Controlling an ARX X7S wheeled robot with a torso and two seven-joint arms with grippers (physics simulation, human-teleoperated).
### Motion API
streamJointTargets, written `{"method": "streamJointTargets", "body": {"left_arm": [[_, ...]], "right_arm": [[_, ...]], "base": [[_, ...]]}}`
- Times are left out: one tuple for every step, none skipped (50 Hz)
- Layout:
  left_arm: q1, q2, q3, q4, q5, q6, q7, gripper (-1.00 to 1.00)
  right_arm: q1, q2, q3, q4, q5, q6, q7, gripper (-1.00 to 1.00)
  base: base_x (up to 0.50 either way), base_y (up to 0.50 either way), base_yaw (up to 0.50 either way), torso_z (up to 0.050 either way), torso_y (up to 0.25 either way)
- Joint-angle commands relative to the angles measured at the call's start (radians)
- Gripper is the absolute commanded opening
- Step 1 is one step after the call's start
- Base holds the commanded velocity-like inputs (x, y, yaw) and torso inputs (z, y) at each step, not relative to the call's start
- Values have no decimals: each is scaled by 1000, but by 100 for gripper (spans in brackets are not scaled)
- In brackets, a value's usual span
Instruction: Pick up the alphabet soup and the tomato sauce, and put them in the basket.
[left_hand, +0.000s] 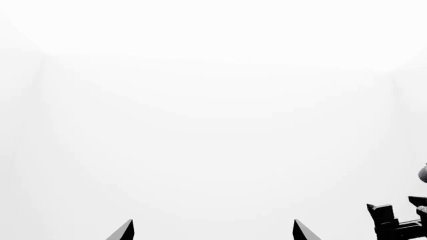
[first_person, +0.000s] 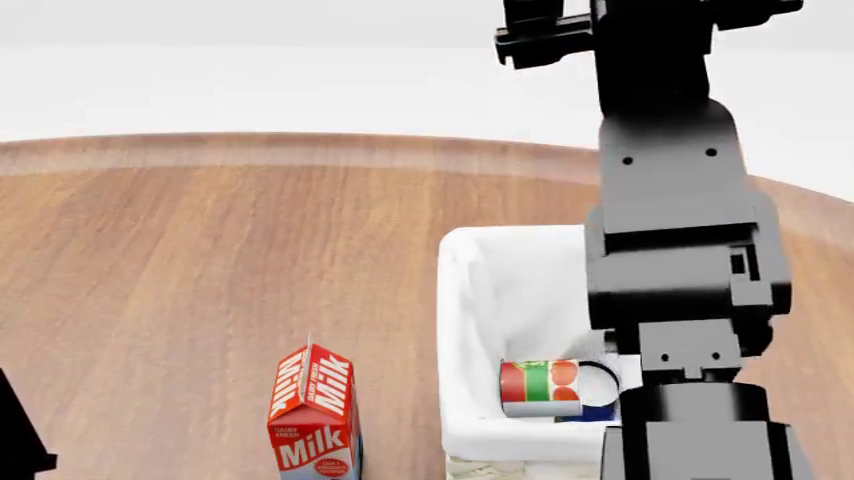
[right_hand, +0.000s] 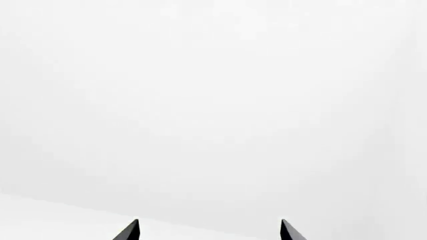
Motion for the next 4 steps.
{"method": "streamJointTargets", "body": {"left_arm": [[-9, 0, 9, 11, 1, -12, -3, 100], [-10, 0, 10, 12, 0, -13, -4, 100], [-10, -1, 12, 17, 3, -16, -5, 100], [-10, -2, 12, 17, 2, -16, -5, 100]], "right_arm": [[-95, 8, 4, -429, 7, 138, 5, 100], [-98, 8, 2, -449, 8, 148, 3, 100], [-107, 9, 0, -493, 7, 153, 4, 100], [-111, 8, 1, -512, 8, 159, 7, 100]], "base": [[0, 0, 0, 0, 0], [0, 0, 0, 0, 0], [0, 0, 0, 0, 0], [0, 0, 0, 0, 0]]}}
